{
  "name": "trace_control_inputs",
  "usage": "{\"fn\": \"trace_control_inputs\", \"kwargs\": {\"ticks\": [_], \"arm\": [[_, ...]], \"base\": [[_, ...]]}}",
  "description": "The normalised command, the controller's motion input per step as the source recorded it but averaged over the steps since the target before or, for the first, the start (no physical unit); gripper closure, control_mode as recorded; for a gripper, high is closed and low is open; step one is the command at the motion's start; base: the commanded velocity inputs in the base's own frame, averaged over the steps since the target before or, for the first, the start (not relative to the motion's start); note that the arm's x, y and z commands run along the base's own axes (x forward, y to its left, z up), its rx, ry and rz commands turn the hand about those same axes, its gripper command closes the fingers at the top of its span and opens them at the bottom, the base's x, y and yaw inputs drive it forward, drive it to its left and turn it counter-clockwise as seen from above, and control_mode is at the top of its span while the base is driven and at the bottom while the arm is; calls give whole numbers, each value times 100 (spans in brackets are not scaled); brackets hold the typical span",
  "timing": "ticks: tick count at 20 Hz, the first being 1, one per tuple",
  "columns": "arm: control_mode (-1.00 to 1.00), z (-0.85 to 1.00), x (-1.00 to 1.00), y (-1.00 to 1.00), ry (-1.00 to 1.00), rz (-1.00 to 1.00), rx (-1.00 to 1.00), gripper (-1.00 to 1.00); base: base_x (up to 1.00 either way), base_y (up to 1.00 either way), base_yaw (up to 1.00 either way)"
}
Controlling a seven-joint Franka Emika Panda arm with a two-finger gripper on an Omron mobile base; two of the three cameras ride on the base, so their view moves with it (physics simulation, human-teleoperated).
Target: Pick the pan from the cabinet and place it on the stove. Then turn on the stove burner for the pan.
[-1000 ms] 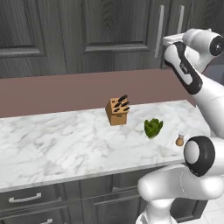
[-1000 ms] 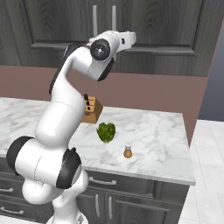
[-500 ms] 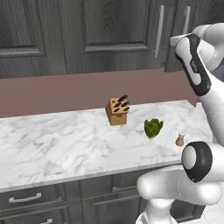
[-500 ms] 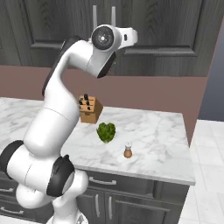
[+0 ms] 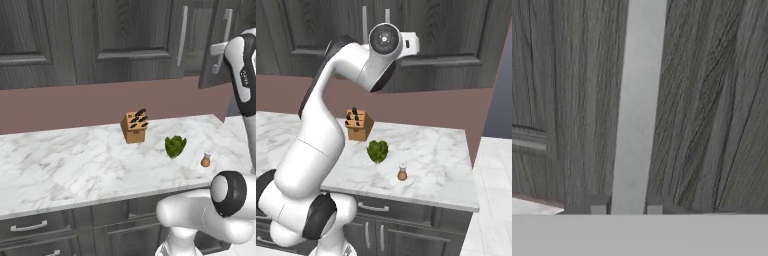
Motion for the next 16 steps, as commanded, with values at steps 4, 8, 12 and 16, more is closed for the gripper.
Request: {"fn": "trace_control_inputs", "kwargs": {"ticks": [4,8,12,16], "arm": [[-100,-42,-59,-78,0,6,8,100],[-100,-37,-56,-71,0,6,8,100],[-100,-33,-39,-15,0,5,1,-100],[-100,-5,-49,14,-2,3,-1,-100]], "base": [[0,0,0],[0,0,0],[0,0,0],[0,0,0]]}}
